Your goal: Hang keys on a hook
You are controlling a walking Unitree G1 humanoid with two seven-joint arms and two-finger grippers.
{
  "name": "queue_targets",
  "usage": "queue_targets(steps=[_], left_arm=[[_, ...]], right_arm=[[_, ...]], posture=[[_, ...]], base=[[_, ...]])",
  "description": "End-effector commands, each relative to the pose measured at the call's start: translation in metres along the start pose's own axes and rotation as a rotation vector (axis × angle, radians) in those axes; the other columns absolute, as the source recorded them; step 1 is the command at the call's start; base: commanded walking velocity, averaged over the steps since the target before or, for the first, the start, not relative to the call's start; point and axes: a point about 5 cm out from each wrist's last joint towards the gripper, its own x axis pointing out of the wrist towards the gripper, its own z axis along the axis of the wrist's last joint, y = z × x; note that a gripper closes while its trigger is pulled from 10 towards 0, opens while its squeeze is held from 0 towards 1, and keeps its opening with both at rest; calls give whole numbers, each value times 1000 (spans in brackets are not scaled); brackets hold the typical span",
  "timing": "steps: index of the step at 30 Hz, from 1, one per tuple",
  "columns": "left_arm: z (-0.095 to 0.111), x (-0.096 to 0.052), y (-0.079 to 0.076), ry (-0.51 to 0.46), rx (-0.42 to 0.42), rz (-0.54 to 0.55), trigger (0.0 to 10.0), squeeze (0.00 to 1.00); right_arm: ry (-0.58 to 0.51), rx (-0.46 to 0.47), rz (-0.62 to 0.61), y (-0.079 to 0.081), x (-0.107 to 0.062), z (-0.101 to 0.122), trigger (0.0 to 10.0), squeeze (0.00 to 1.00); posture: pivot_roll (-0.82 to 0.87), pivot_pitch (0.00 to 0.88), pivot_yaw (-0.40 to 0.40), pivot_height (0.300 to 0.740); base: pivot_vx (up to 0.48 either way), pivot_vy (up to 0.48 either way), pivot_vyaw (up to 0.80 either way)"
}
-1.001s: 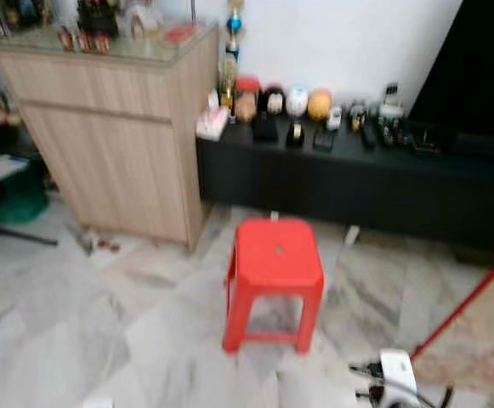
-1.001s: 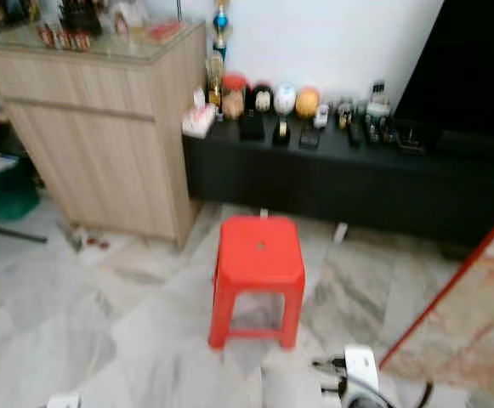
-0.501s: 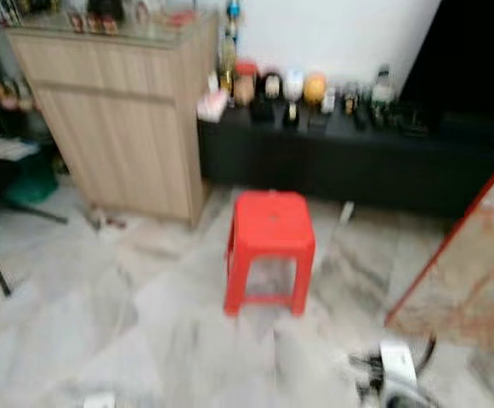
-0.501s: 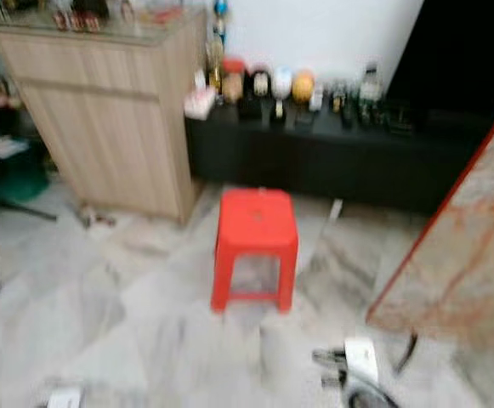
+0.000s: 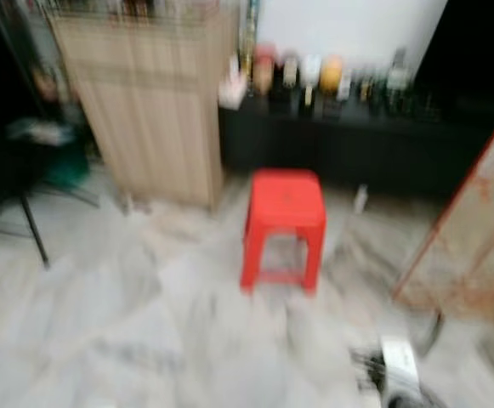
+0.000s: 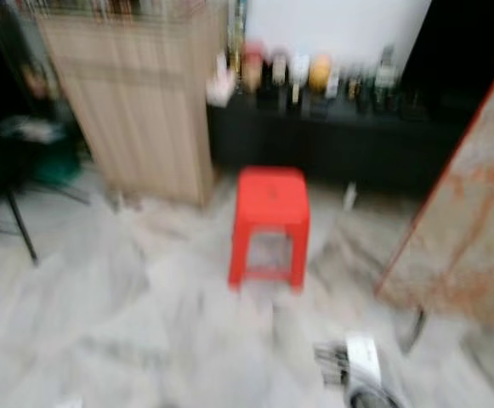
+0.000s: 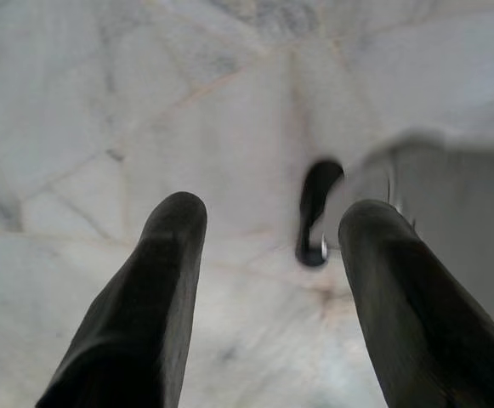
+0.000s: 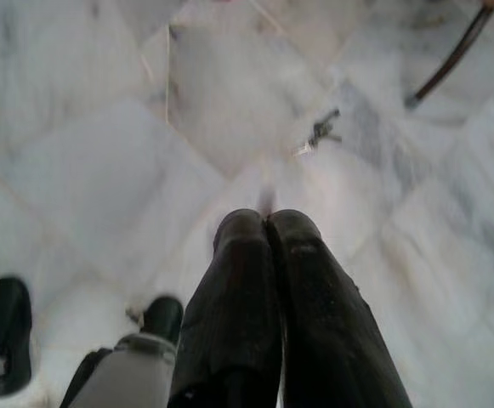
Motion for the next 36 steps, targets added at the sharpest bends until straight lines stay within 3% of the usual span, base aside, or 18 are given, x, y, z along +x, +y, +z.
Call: queue_targets(steps=[1,20,21,22,23,24,25,26,28,34,36], left_arm=[[7,2,0,-21,4,3,10000,0],[23,0,2,-185,42,50,10000,0],[24,0,2,-194,43,48,10000,0],[25,0,2,-201,46,46,10000,0],[25,0,2,-201,46,46,10000,0],[26,0,1,-214,47,43,10000,0],[27,-1,1,-224,48,44,10000,0],[68,2,-5,-380,65,33,10000,0],[122,-1,-13,-590,87,26,10000,0],[151,-10,-6,-727,103,58,10000,0],[169,-23,-6,-855,122,76,10000,0]], right_arm=[[-6,19,-3,1,0,0,10000,0],[-269,12,0,2,-4,23,10000,0],[-288,3,6,2,-3,31,10000,0],[-358,-3,13,-4,-2,71,10000,0],[-358,-3,13,-4,-2,71,10000,0],[-454,-10,19,-10,-6,122,10000,0],[-492,-16,18,-11,-9,135,10000,0],[-508,-28,31,-8,-10,139,10000,0],[-533,-69,59,-3,-11,143,10000,0],[-577,-122,80,-2,-15,154,10000,0],[-607,-106,77,-6,-18,166,10000,0]], posture=[[49,0,-74,740],[32,0,-81,740],[31,0,-82,740],[32,0,-80,740],[32,0,-80,740],[32,0,-80,740],[32,0,-79,740],[35,0,-78,740],[41,0,-79,740],[39,0,-81,740],[36,0,-80,740]], base=[[-296,0,0],[-13,0,0],[0,0,0],[0,0,0],[0,0,0],[0,0,0],[0,0,0],[0,0,0],[0,0,0],[0,0,0],[0,0,0]])
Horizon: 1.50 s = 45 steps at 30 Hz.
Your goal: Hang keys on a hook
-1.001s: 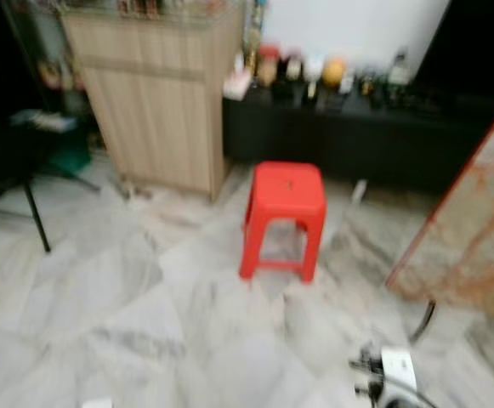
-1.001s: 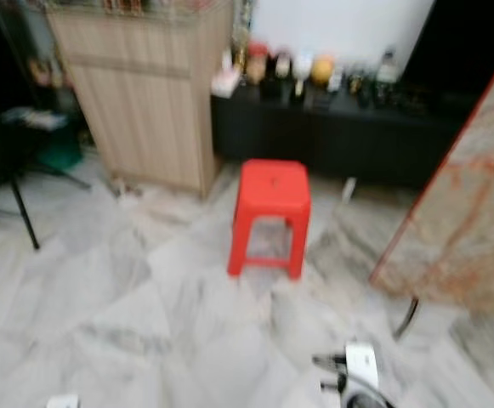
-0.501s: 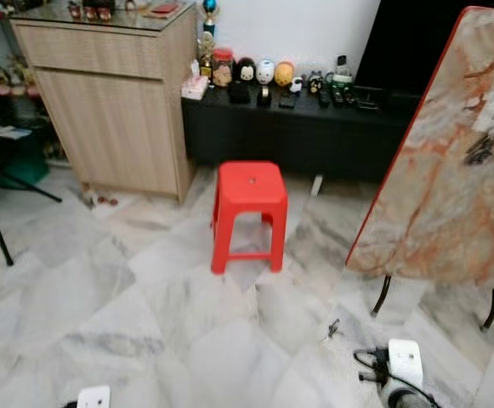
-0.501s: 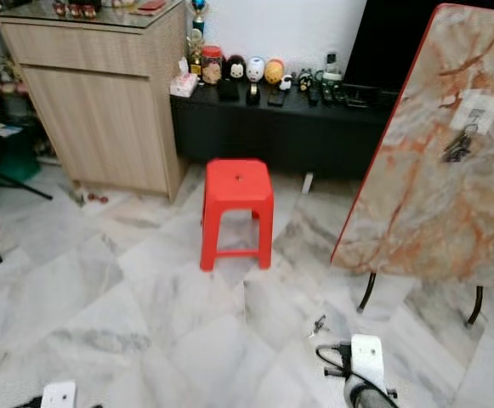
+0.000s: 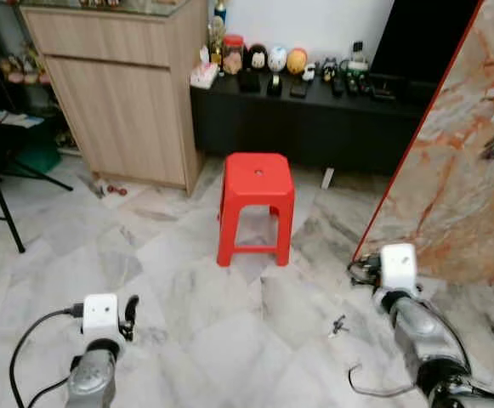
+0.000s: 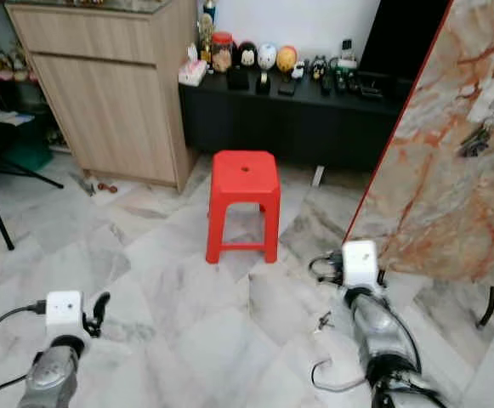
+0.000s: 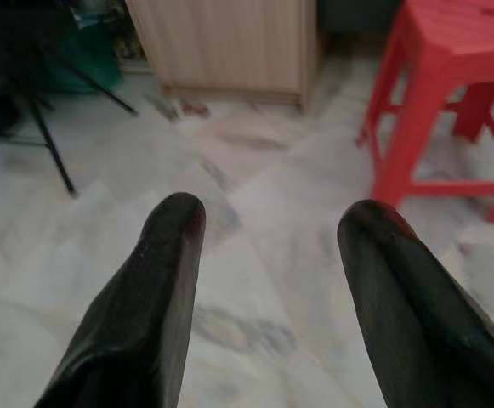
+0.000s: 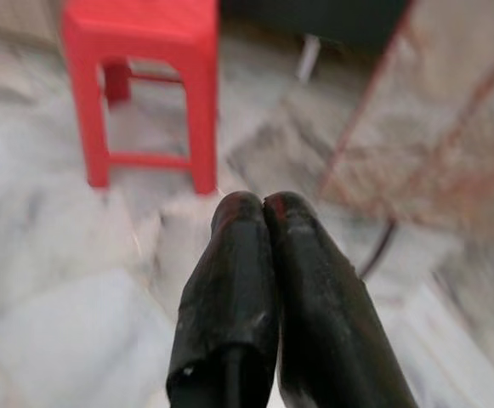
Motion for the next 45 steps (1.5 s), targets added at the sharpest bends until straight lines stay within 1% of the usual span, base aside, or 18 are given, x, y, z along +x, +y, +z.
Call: queue_targets(steps=[1,3,7,9,12,13,14,19,20,21,23,25,28,30,35,37,39,45], left_arm=[[13,1,-1,-75,30,2,10000,0],[30,4,-3,-162,53,-9,10000,0],[44,7,-7,-211,38,-64,10000,0],[57,9,-12,-250,40,-147,10000,0],[82,7,-27,-283,45,-361,10000,0],[82,7,-27,-283,45,-361,10000,0],[97,2,-39,-289,67,-525,10000,0],[116,-8,-58,-286,122,-740,10000,0],[116,-8,-58,-286,122,-740,10000,0],[118,-18,-73,-258,178,-872,10000,0],[119,-24,-79,-240,217,-930,10000,0],[124,-37,-91,-203,150,-1026,10000,0],[125,-44,-96,-177,148,-1070,10000,0],[125,-49,-98,-155,163,-1089,10000,0],[125,-56,-100,-121,145,-1093,10000,0],[130,-54,-100,-130,175,-1020,10000,0],[130,-52,-101,-122,190,-991,10000,0],[134,-56,-109,-120,180,-983,10000,0]], right_arm=[[-60,5,-35,-16,3,21,10000,0],[-83,-26,9,-15,7,36,10000,0],[-66,-69,53,-12,11,44,10000,0],[-51,-93,126,-6,14,52,10000,0],[-75,-200,334,13,17,72,10000,0],[-75,-200,334,13,17,72,10000,0],[-100,-250,467,29,16,85,10000,0],[-115,-337,616,53,13,98,10000,0],[-115,-337,616,53,13,98,10000,0],[-129,-366,683,70,10,104,10000,0],[-133,-371,722,78,7,107,10000,0],[-148,-409,827,95,-3,108,10000,0],[-146,-414,870,104,-10,107,10000,0],[-149,-376,866,112,-14,108,10000,0],[-160,-328,838,120,-18,116,10000,0],[-186,-284,783,121,-20,125,10000,0],[-181,-264,766,121,-20,128,10000,0],[-187,-202,761,128,-26,136,10000,0]], posture=[[36,0,-78,740],[35,0,-77,740],[35,0,-77,740],[38,0,-81,740],[36,0,-85,740],[36,0,-85,740],[38,5,-90,740],[43,14,-95,740],[43,14,-95,740],[44,18,-97,740],[43,19,-97,740],[40,25,-101,740],[41,28,-103,740],[41,32,-106,740],[45,34,-108,740],[45,34,-108,740],[45,35,-109,740],[44,26,-103,740]], base=[[0,0,0],[0,0,0],[0,0,0],[0,0,0],[0,0,0],[0,0,0],[0,0,0],[0,0,0],[0,0,0],[0,0,0],[0,0,0],[0,0,0],[0,0,0],[0,0,0],[0,0,0],[0,0,0],[0,0,0],[0,0,0]])
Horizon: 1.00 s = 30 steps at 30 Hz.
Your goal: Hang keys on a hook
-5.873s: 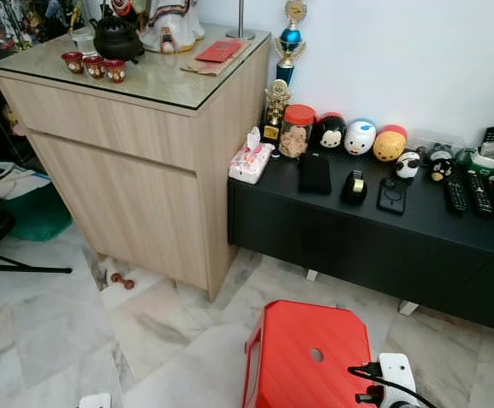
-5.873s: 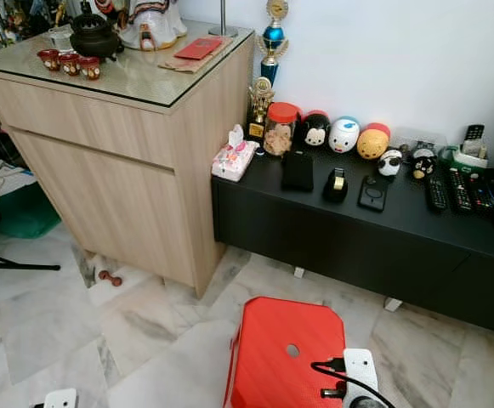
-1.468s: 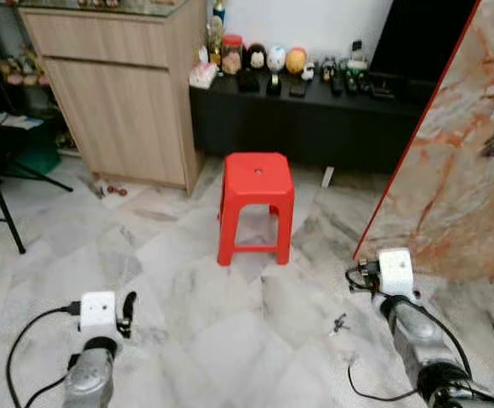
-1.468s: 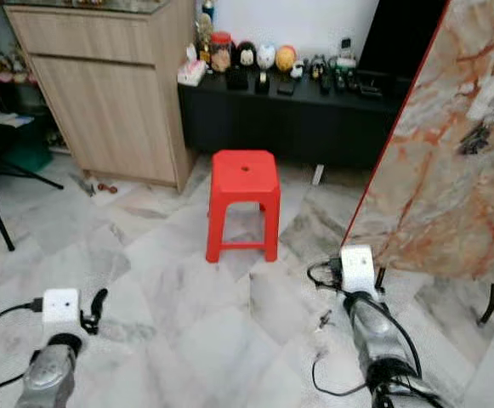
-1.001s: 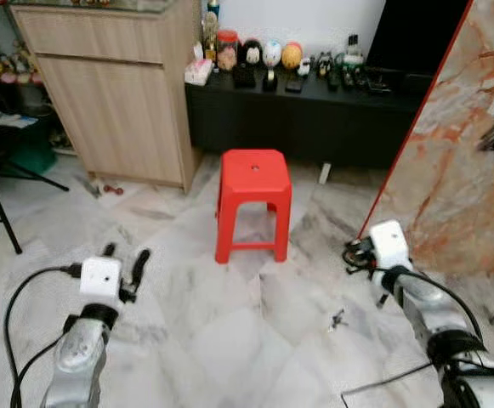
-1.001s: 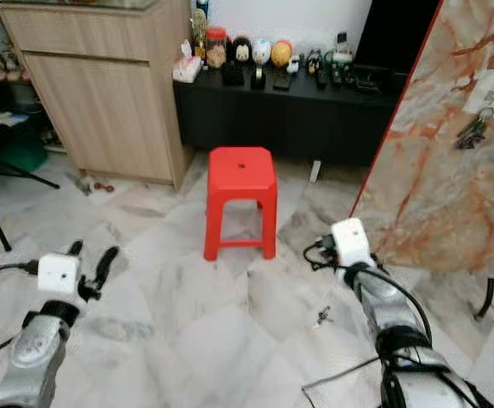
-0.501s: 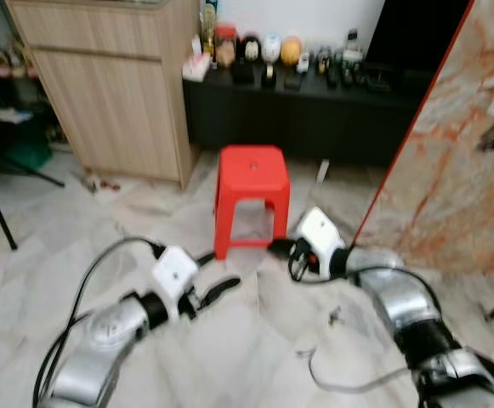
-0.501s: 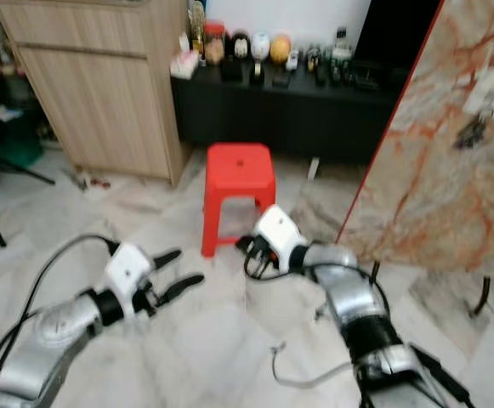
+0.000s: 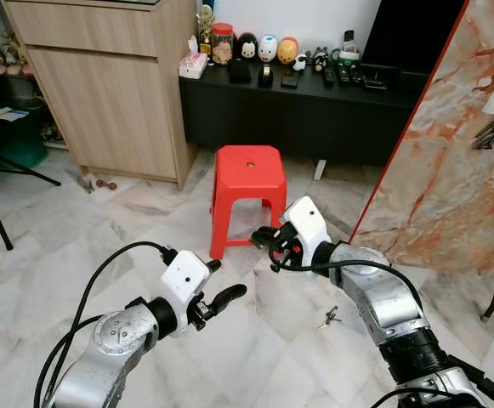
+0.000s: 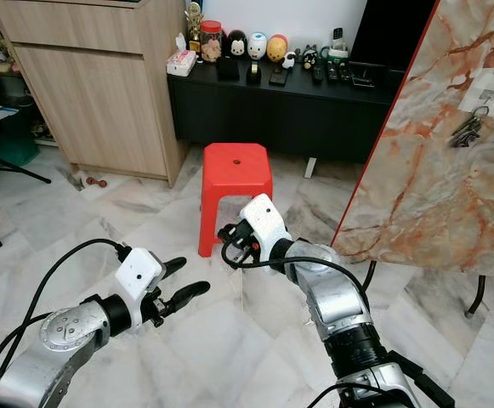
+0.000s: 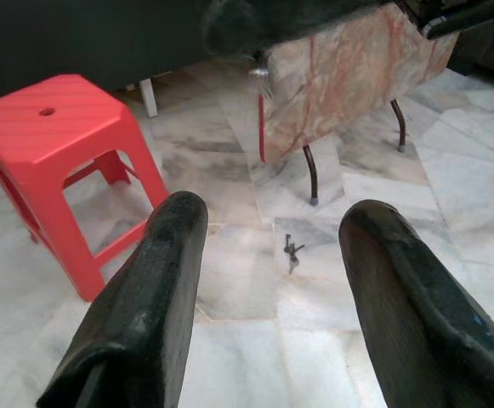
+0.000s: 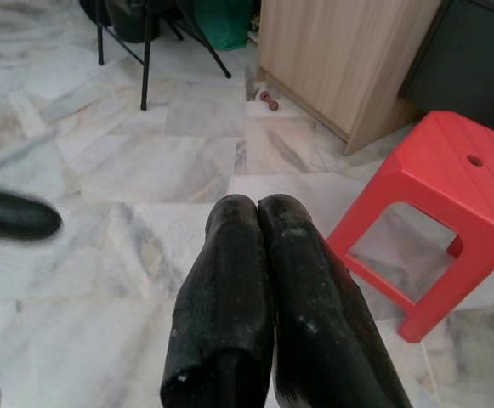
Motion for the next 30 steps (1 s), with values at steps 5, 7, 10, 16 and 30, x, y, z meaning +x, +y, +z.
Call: queue_targets(steps=[5,7,10,16,30], left_arm=[[-1,8,-6,78,8,22,10000,0],[-1,9,-9,83,9,13,10000,0],[3,12,-10,74,-15,21,10000,0],[5,14,-8,76,-28,70,10000,0],[5,16,-5,84,-56,108,10000,0]], right_arm=[[-22,50,8,11,-2,11,10000,0],[-2,51,32,19,0,8,10000,0],[20,77,61,33,3,4,10000,0],[34,131,78,49,5,2,10000,0],[36,177,66,57,7,5,10000,0]], posture=[[44,17,-98,740],[41,13,-98,740],[43,11,-99,740],[48,12,-98,740],[48,33,-104,740]], base=[[0,0,0],[0,0,0],[0,0,0],[0,0,0],[0,0,0]])
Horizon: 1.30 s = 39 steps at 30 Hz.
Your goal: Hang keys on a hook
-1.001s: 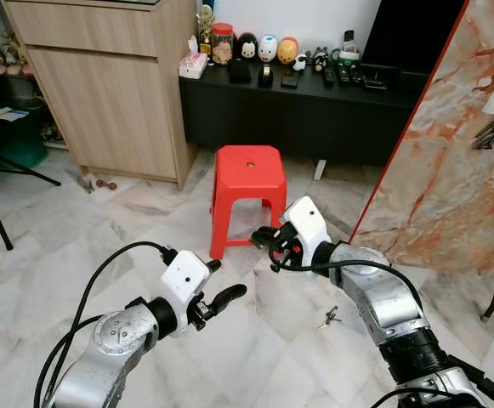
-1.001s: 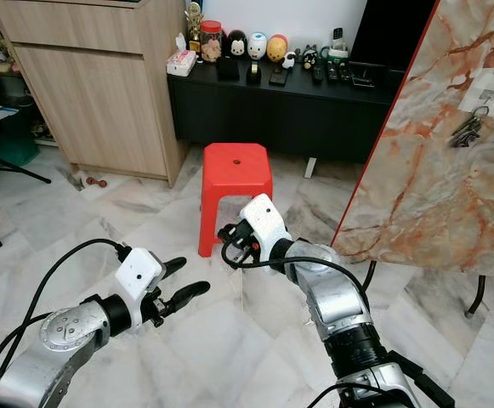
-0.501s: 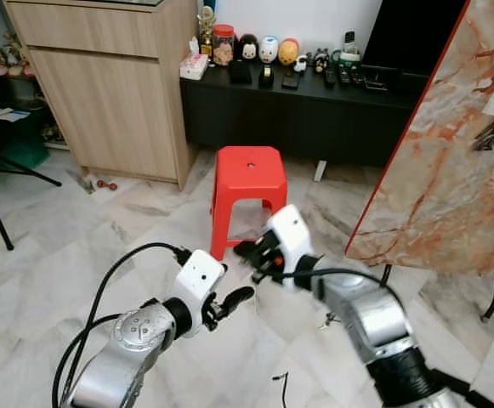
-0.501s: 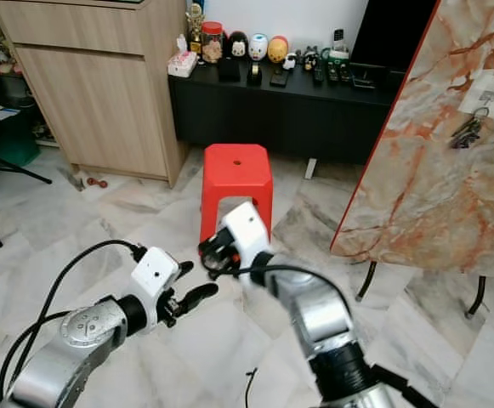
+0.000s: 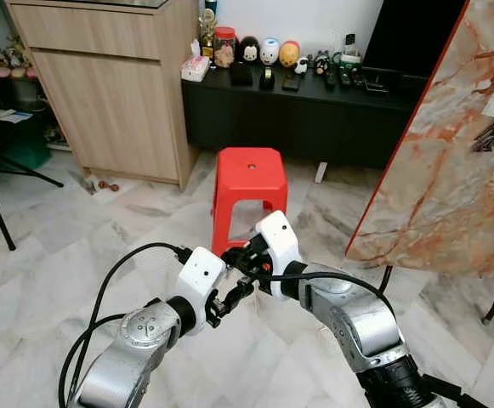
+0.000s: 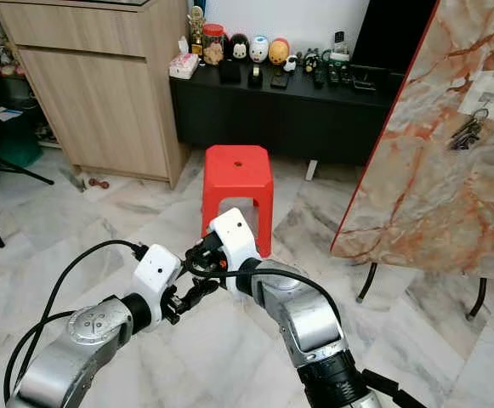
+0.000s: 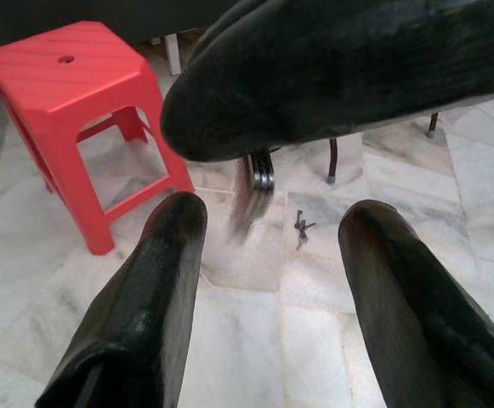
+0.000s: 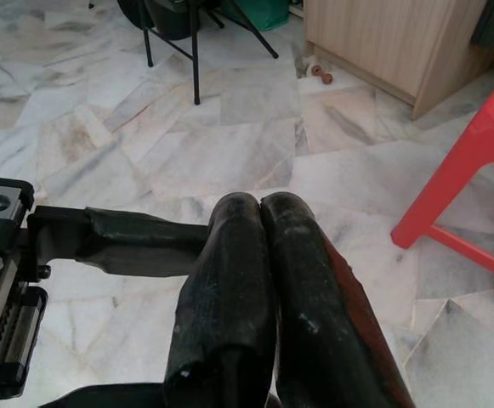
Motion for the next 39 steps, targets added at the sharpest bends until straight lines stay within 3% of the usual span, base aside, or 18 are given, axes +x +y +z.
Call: queue_targets(steps=[1,24,25,26,27,28,29,30,39], left_arm=[[6,0,2,-17,16,19,10000,0],[8,-1,8,-61,-39,62,10000,0],[8,-1,8,-62,-40,62,8824,0],[8,-1,7,-62,-41,62,8824,0],[8,-1,7,-63,-41,62,6980,0],[8,-1,8,-64,-43,61,2941,0],[8,-1,8,-64,-43,61,2941,0],[8,-1,8,-65,-44,60,0,0],[8,-1,7,-66,-43,54,0,0]], right_arm=[[-18,-1,-1,2,-2,4,10000,0],[17,8,8,6,-2,-5,10000,0],[19,8,10,6,-2,-5,10000,0],[19,7,10,6,-2,-5,10000,0],[19,7,10,6,-2,-5,10000,0],[20,7,10,6,-2,-5,10000,0],[20,7,10,6,-2,-5,10000,0],[20,7,10,6,-2,-5,10000,0],[21,7,6,6,-2,-5,10000,0]], posture=[[48,33,-104,740],[52,34,-103,740],[52,37,-103,740],[52,37,-103,740],[52,37,-103,740],[52,37,-103,740],[52,37,-103,740],[51,37,-103,740],[53,39,-102,740]], base=[[0,0,0],[0,0,0],[0,0,0],[0,0,0],[0,0,0],[0,0,0],[0,0,0],[0,0,0],[0,0,0]])
